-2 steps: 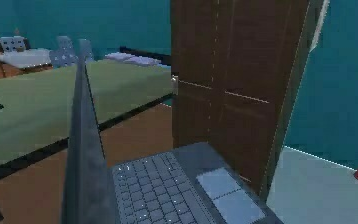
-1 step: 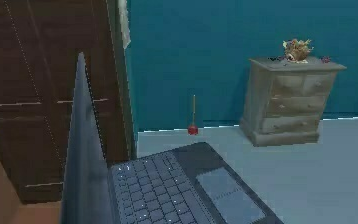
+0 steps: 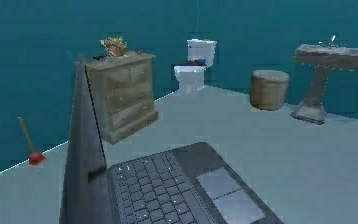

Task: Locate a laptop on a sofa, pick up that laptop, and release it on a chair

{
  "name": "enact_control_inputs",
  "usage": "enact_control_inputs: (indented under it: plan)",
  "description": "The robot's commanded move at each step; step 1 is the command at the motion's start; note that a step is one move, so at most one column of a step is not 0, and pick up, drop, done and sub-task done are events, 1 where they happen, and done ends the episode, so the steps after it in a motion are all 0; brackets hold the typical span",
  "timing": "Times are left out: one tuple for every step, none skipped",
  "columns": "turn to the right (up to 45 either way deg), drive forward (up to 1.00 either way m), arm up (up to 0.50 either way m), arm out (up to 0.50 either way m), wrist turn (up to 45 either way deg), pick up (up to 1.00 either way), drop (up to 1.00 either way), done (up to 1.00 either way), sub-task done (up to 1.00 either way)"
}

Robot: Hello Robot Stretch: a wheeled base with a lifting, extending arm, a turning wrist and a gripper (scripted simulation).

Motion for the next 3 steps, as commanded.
enact_control_inputs:
  plan:
    - [9.0, 0.00, 0.00, 0.00, 0.0, 0.00, 0.00, 0.00, 0.00]
    - [0.0, 0.15, 0.00, 0.00, 0.0, 0.00, 0.00, 0.00, 0.00]
    - [-45.0, 0.00, 0.00, 0.00, 0.0, 0.00, 0.00, 0.00, 0.00]
